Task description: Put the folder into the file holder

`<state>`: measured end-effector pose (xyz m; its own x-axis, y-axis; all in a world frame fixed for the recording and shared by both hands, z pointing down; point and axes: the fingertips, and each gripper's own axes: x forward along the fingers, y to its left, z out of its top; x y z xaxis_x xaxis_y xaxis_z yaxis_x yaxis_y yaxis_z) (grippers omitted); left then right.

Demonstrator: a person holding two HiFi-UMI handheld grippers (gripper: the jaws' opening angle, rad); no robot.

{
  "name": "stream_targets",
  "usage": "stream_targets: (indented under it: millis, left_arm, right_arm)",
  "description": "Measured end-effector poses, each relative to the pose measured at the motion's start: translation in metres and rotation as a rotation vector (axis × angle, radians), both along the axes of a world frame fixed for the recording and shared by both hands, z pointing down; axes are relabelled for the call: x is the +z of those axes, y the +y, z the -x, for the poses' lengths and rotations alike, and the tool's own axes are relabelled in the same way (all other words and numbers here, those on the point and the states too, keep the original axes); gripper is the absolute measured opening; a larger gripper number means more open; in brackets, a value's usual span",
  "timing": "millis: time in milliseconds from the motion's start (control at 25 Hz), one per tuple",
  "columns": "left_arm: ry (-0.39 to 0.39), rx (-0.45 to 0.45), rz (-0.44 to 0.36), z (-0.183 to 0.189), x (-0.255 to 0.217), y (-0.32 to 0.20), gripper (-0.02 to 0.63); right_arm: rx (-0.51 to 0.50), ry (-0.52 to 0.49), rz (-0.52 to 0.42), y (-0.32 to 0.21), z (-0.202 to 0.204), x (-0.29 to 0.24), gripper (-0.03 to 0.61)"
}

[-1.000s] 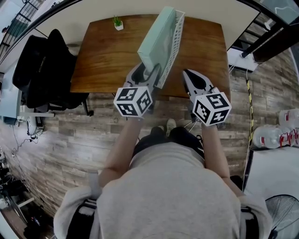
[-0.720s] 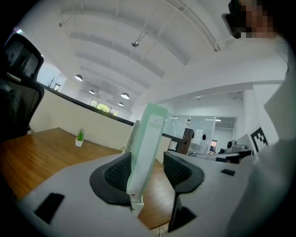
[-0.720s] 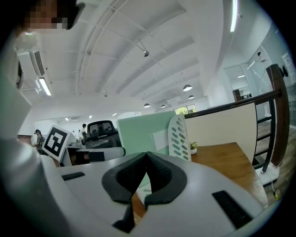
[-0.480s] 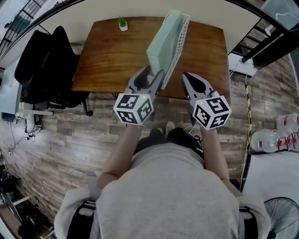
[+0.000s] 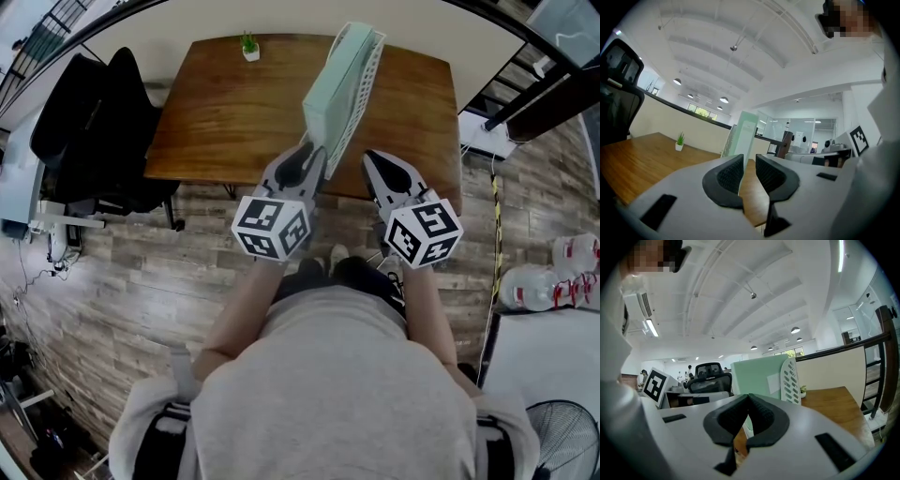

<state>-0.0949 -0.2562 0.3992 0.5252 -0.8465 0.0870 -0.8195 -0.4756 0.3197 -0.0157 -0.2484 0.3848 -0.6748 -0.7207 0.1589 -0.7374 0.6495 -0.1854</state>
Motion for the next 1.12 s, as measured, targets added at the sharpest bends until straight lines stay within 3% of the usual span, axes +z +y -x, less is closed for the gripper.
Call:
stream_targets:
  millis: [320,480,800,1120]
  left_arm:
    - [-0.037,0.035,0.001,-0.008,0.003,0.01,0.014]
    - [-0.032,0.044,0.012,-0.013,0.007,0.014,0.014]
    - [-0.094,0.084,0.029,-0.027,0.012,0.019,0.014]
    - [-0.09,0.142,0.045,-0.041,0.015,0.023,0.012]
  right_arm:
    - [-0.036,0.003,0.003,0.011,0.001,0.005,0.009]
    - [-0.047,-0.011,0.013,0.014,0.002,0.008,0.009]
    - [-0.07,0.007,0.016,0.018,0.002,0.011,0.009]
    - [-0.083,0.025,0.028,0.02,-0.002,0.014,0.009]
